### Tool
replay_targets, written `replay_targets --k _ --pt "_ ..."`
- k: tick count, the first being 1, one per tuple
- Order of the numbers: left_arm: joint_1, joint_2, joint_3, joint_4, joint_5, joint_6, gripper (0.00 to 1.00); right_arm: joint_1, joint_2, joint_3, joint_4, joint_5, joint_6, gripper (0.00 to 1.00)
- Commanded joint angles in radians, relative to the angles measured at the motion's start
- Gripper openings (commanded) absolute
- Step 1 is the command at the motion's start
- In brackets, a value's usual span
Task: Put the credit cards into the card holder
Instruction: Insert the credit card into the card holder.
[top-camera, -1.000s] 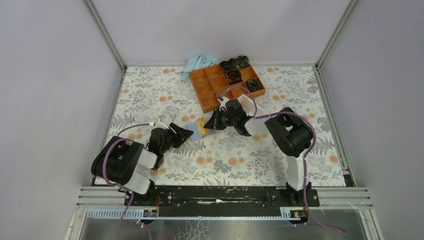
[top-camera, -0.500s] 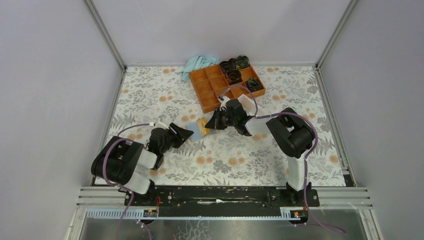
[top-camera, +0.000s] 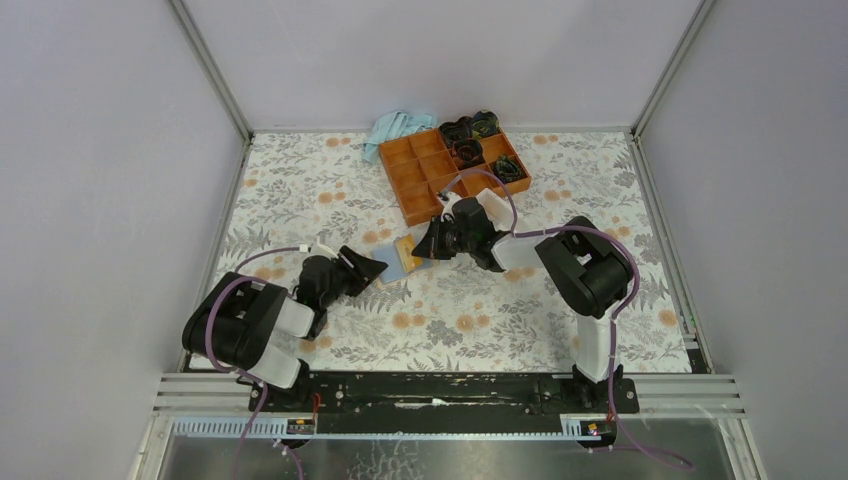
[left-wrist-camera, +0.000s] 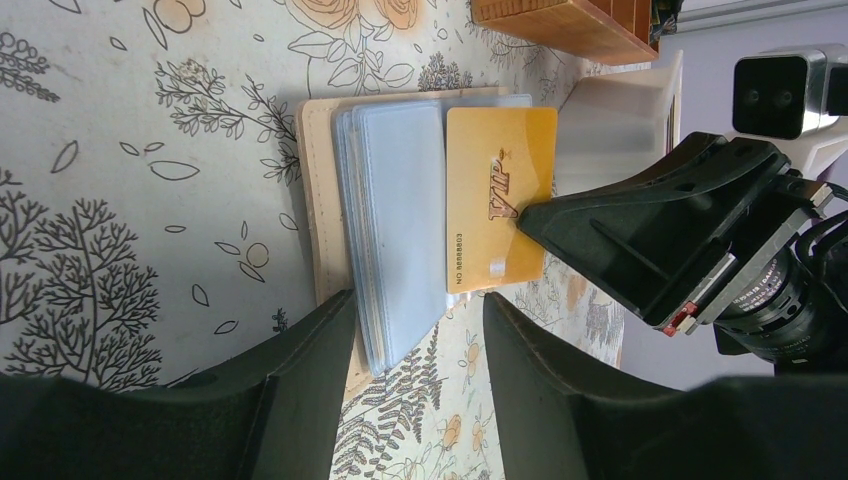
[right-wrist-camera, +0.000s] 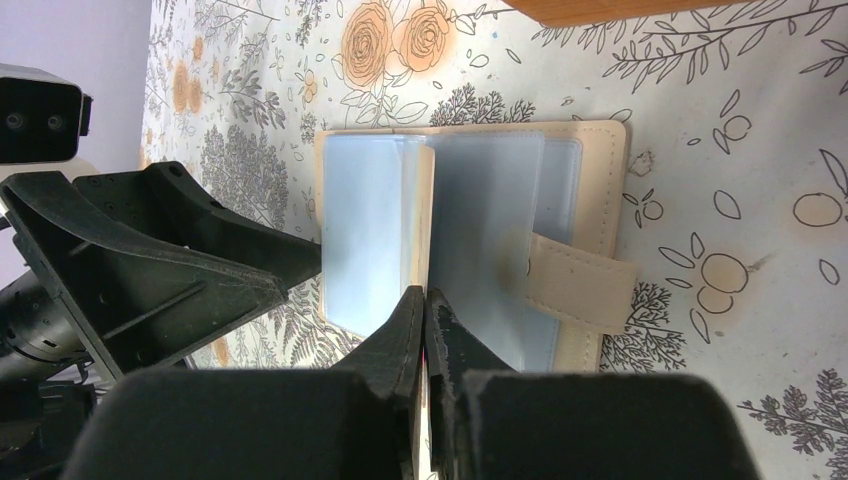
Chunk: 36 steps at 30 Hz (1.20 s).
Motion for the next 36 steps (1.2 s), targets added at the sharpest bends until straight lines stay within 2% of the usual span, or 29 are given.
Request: replay_targets --k 1,16,25,30,36 --pt "0.000 0.009 -0.007 0.005 0.008 0.007 0.57 -0.002 0.003 -0.011 0.012 0.003 -0.005 0.00" --pt "0.000 0.045 -0.012 0.054 0.013 -0.008 0.56 0.022 0.064 -0.027 0.078 -0.049 0.065 0.00" --pt "0.000 0.021 -0.020 0.016 -0.004 0.020 0.55 0.022 0.055 -0.041 0.064 -0.040 0.065 0.00" --pt "-0.001 -0.033 -0.011 -0.093 -0.046 0.055 0.49 0.023 0.065 -0.029 0.043 -0.042 0.061 0.00" --pt "-0.012 -0.083 0.022 -0.238 -0.112 0.103 0.36 0.023 0.067 -0.028 0.044 -0.044 0.065 0.00"
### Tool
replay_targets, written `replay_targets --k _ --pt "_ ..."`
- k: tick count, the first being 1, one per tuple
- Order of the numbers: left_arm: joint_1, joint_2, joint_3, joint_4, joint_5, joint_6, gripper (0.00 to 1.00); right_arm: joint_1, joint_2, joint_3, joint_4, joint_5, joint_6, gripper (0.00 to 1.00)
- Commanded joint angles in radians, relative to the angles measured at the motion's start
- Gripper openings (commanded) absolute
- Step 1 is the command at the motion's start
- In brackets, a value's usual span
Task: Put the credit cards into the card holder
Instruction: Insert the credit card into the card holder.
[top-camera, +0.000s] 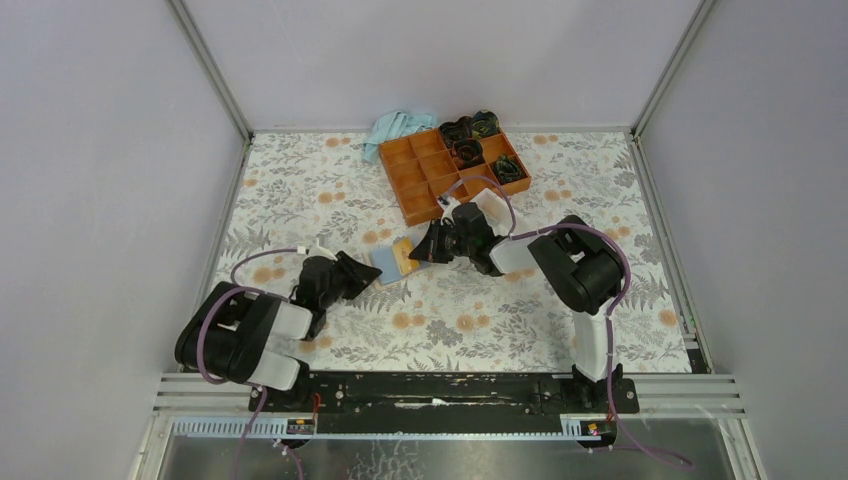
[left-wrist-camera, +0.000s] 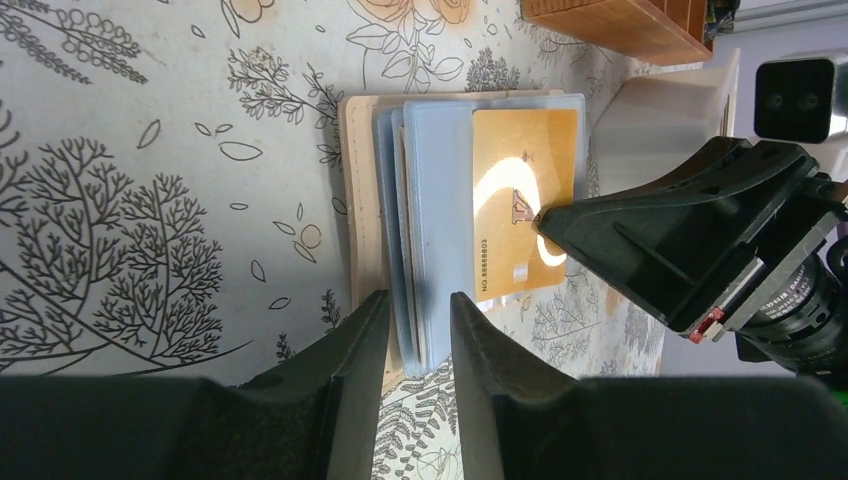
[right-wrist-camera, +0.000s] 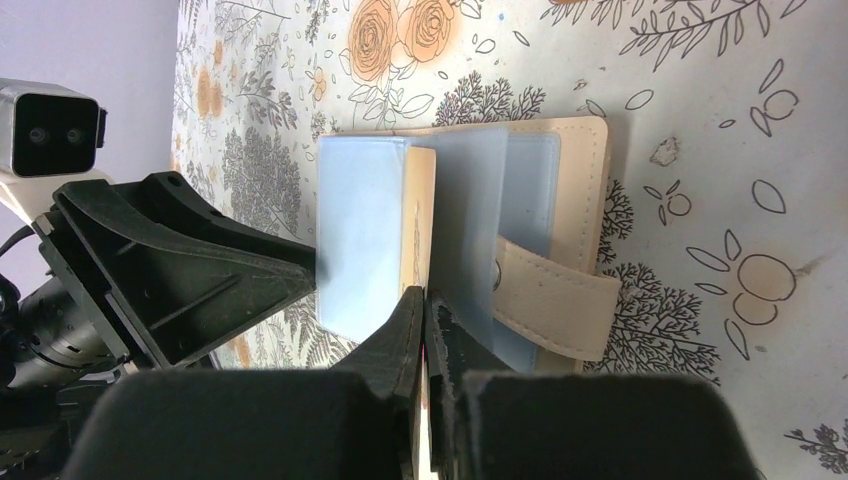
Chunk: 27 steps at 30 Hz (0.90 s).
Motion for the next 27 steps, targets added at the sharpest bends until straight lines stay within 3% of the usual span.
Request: replay_targets --k 1,6,18,27 --pt "-0.015 -0.025 0.031 -0.148 -0.076 0.062 0.34 0.018 0.022 -0.001 -0.059 -0.013 -0.017 0.00" --pt "-0.047 -0.035 0.069 -0.218 -0.125 0.090 0.33 0.018 0.014 -0.005 -0.066 -0.008 -0.024 0.00" --pt "-0.100 -0.018 0.127 -0.297 -0.180 0.121 0.14 0.023 0.012 0.013 -0.107 -0.014 -0.029 0.00" --pt "-0.126 0.010 0.138 -0.296 -0.183 0.121 0.11 0.038 -0.004 0.034 -0.193 0.031 -0.027 0.00"
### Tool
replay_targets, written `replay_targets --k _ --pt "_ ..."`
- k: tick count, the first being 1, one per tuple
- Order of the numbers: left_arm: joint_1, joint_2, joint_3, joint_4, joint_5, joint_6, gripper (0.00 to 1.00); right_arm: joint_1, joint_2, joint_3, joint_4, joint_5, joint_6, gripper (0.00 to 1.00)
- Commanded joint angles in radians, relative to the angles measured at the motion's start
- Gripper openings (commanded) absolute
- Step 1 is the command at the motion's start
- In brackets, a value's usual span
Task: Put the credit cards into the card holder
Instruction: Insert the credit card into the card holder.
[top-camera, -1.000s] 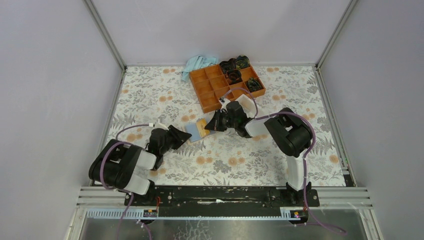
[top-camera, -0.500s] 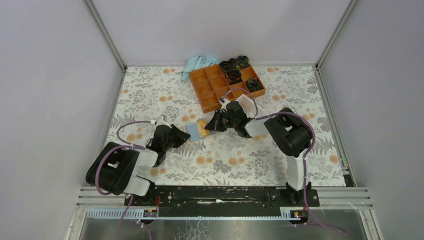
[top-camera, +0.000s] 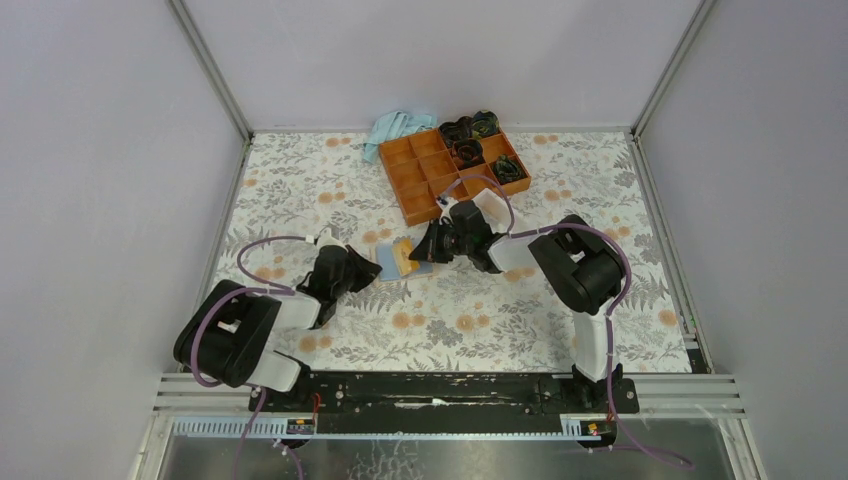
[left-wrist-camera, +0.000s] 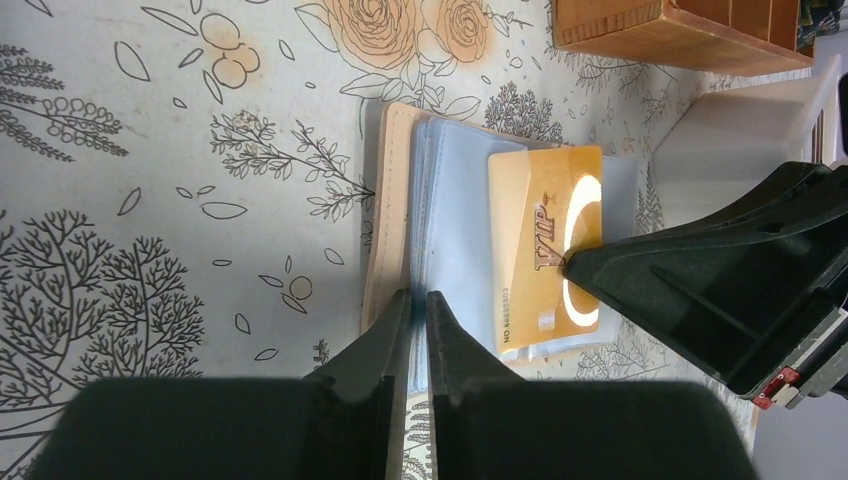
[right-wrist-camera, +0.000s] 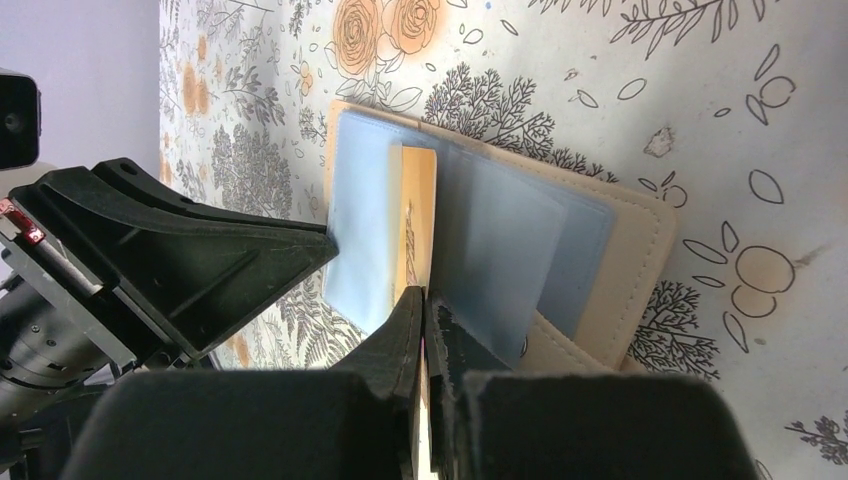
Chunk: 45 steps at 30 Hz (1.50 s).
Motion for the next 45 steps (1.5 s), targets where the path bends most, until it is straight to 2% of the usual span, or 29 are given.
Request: replay_targets --k 1,17,35,37,41,43,45 --pt "-0.028 0.022 0.004 -0.054 -0.011 0.027 0.11 0.038 -0.010 -0.002 -0.115 0.038 -0.024 0.00" --pt "-0.065 0.009 -0.033 -0.047 -0.031 0.007 0.08 0.065 -0.035 -0.092 -0.020 0.176 0.085 0.00" --pt "-0.110 0.003 -0.041 -0.037 -0.054 -0.017 0.08 0.089 0.014 -0.058 -0.013 0.139 0.120 0.00" --pt "-0.110 0.005 -0.042 -0.037 -0.055 -0.017 0.08 0.091 0.026 -0.040 -0.032 0.118 0.105 0.06" --pt "-0.110 0.010 -0.041 -0.034 -0.057 -0.017 0.08 0.091 0.008 -0.048 -0.050 0.137 0.084 0.31" --pt "-0.110 0.016 -0.040 -0.030 -0.058 -0.017 0.08 0.091 -0.005 -0.044 -0.068 0.146 0.067 0.36" --pt "-0.110 0.019 -0.039 -0.027 -0.054 -0.019 0.08 0.092 -0.018 -0.039 -0.089 0.155 0.052 0.38"
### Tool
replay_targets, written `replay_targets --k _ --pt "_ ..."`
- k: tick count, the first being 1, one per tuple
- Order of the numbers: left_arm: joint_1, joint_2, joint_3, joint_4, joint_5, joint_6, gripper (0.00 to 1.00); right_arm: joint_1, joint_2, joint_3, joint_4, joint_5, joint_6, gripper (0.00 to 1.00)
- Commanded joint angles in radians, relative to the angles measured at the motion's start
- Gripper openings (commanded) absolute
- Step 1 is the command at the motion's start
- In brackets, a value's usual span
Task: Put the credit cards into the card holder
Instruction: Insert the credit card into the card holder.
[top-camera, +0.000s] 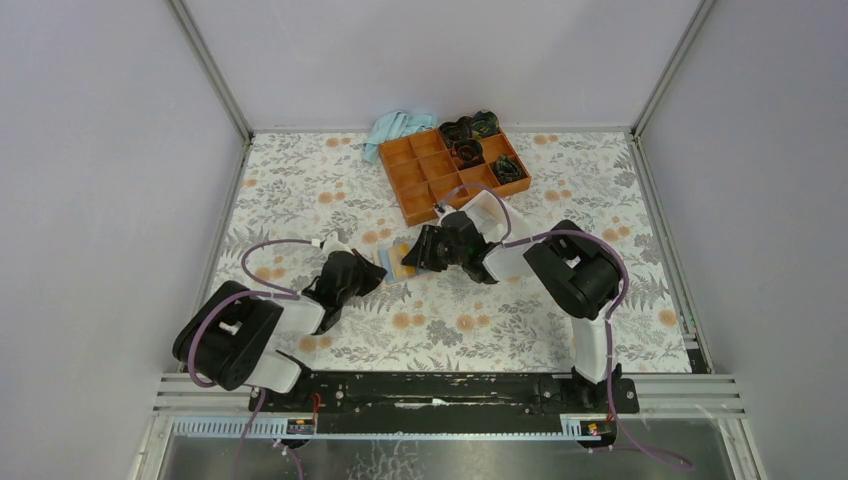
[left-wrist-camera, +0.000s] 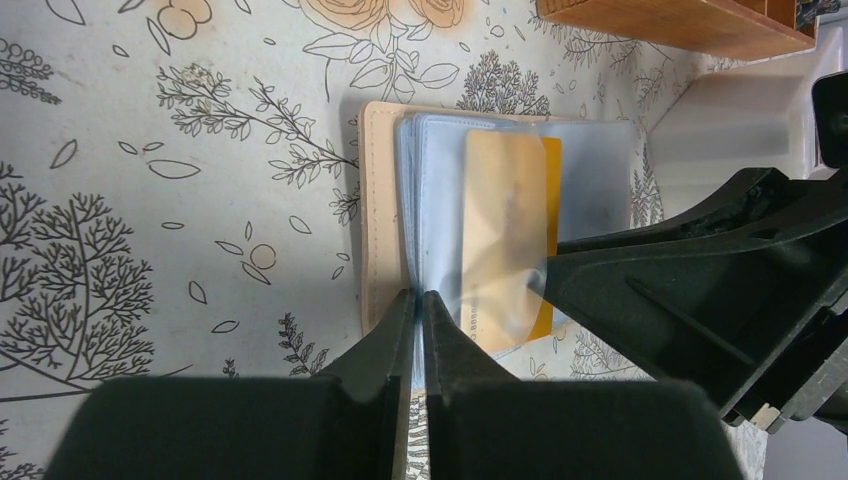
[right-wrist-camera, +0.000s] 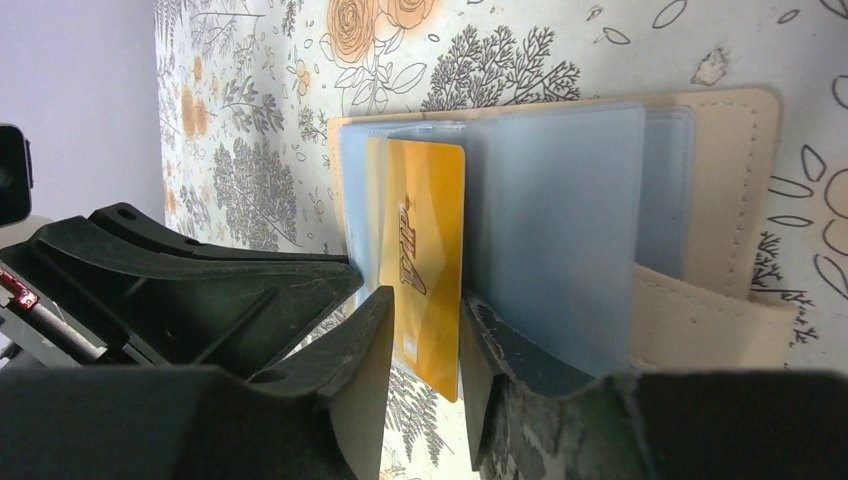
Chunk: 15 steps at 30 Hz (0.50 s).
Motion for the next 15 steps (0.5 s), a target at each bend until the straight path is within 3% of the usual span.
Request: replay_targets --k 1,15 --pt "-0.015 0.027 -0.021 -0.048 0.040 0.009 0.08 0.021 -0.012 0.012 -0.147 0.028 -0.072 0.39" --pt "-0.015 0.021 -0.018 -0.057 0.034 0.013 0.08 0.022 -0.086 0.008 -0.217 0.115 -0.119 0.43"
